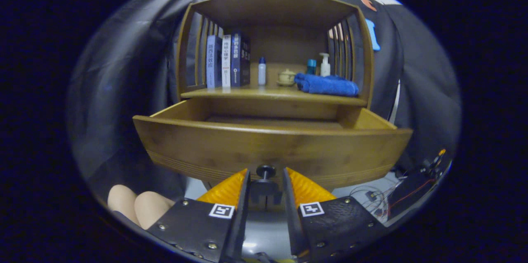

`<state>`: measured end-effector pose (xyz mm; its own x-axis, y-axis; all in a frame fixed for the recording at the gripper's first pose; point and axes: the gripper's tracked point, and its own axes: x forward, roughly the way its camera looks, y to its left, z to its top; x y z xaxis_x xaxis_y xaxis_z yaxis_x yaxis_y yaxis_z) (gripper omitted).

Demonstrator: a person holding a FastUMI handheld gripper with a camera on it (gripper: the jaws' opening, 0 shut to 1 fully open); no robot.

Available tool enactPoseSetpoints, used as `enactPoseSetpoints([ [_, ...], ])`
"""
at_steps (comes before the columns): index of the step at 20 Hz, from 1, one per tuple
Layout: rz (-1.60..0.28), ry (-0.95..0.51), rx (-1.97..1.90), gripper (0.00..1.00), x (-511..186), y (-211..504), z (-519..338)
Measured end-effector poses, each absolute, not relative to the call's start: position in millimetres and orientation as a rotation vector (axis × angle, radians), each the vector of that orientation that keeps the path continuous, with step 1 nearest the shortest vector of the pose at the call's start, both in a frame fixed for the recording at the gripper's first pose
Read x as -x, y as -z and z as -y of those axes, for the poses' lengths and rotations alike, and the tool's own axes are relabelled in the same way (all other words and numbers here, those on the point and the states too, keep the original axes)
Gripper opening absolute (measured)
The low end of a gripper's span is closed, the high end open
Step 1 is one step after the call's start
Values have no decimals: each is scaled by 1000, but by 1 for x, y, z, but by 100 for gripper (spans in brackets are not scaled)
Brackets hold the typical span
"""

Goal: Pull open the drawer, take out the items inside it, and place them on the countertop above the cabinet.

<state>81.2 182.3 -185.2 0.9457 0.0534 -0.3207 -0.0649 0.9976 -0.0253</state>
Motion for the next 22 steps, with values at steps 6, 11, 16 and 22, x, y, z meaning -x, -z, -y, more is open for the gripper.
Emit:
enactPoseSetpoints([
  [6, -187, -76, 43, 43, -92, 100, -175],
  [11, -216, -114, -11, 43, -138, 70, -178],
  [16, -313, -134, -31, 43, -185, 82, -184],
  [22, -583, -197, -34, 43, -219, 142, -205],
])
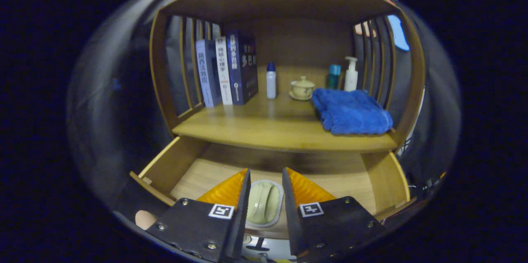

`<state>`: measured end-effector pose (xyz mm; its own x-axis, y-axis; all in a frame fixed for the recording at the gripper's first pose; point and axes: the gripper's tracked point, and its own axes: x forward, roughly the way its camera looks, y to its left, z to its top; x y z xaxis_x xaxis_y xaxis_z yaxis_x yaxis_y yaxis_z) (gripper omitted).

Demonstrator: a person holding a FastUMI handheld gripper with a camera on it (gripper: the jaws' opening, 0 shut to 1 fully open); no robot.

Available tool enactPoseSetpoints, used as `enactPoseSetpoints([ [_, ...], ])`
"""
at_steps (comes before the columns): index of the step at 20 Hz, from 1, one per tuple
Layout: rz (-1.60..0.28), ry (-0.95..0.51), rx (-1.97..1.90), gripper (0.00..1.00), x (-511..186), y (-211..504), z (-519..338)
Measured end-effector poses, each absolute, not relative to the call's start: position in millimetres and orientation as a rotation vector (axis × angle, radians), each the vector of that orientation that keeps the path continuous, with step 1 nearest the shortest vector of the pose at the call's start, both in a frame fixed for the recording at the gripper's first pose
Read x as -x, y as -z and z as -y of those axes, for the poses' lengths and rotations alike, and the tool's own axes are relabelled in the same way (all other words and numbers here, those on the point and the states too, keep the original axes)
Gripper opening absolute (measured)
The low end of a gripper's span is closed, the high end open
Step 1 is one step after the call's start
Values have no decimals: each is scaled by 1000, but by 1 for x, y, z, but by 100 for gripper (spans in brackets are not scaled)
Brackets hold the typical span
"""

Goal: Pull open the drawer, take out the items inside it, and place them on the countertop above the cabinet.

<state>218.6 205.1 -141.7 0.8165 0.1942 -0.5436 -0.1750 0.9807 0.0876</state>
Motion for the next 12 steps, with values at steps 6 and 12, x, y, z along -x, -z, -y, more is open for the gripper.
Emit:
enactPoseSetpoints([
  [6, -801, -179, -5, 44, -236, 207, -211],
  [12, -904, -180, 11, 44, -228, 241, -215],
])
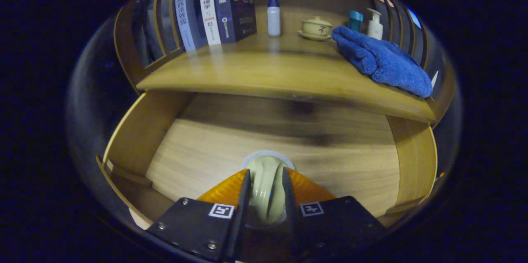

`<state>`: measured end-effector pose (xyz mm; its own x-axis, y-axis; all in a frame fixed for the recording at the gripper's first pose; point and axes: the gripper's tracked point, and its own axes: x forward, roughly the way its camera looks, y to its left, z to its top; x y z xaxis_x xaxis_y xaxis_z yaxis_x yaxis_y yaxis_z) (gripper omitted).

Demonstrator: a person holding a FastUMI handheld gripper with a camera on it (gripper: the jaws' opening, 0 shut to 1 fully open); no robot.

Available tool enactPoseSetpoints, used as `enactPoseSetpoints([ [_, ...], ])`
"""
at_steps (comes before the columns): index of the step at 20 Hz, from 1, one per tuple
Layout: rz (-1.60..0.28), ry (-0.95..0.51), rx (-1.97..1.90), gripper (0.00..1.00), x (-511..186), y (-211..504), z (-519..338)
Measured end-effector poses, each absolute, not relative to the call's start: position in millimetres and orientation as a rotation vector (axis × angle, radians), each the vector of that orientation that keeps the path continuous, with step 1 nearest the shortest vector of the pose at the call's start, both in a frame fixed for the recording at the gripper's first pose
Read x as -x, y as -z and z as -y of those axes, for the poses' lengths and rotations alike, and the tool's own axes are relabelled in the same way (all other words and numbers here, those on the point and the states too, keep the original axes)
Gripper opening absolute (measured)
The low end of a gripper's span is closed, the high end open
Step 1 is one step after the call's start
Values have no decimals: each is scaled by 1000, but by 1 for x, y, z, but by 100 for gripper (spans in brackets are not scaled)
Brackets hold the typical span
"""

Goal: Pull open the drawer, take out the items inside it, and place them on the countertop above the cabinet.

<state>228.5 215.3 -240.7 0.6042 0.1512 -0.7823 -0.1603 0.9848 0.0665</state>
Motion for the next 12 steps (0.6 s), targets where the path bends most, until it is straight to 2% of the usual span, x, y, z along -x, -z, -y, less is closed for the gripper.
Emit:
enactPoseSetpoints([
  [2, -896, -182, -21, 18, -232, 239, -218],
  [6, -819, -197, -46, 18, -231, 217, -222],
  [12, -654, -211, -87, 18, -237, 140, -225],
])
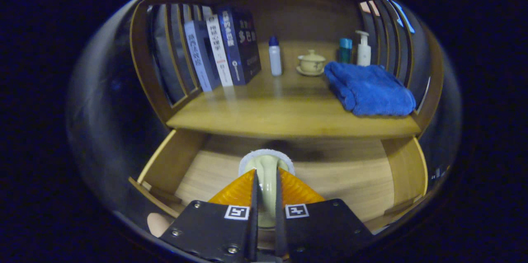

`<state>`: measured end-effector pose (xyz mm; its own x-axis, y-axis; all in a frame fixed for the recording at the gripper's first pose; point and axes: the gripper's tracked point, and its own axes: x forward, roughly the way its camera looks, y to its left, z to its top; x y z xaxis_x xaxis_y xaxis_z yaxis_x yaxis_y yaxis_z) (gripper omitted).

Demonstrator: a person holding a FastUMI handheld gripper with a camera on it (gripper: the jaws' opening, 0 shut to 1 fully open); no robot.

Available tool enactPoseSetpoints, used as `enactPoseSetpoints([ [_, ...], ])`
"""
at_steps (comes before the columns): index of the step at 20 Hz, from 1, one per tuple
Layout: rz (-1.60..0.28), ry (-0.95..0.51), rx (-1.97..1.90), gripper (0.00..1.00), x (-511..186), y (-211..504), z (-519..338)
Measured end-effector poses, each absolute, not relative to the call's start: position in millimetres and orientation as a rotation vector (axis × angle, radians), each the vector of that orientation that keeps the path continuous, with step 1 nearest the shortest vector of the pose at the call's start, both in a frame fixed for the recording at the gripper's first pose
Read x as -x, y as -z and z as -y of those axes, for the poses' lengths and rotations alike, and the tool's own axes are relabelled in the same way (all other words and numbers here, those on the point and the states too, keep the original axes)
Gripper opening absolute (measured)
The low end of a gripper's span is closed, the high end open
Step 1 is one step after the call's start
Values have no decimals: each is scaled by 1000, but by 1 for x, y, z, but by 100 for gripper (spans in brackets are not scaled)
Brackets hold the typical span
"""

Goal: Pull open the drawer, take out the items inside it, and place them on the countertop above the cabinet.

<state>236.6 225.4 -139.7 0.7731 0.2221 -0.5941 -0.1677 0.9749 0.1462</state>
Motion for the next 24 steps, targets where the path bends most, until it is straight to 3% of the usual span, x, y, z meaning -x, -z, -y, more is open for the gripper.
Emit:
enactPoseSetpoints([
  [7, -470, -152, -39, 17, -286, 77, -220],
  [24, -466, -2, 14, 18, -417, 112, -223],
])
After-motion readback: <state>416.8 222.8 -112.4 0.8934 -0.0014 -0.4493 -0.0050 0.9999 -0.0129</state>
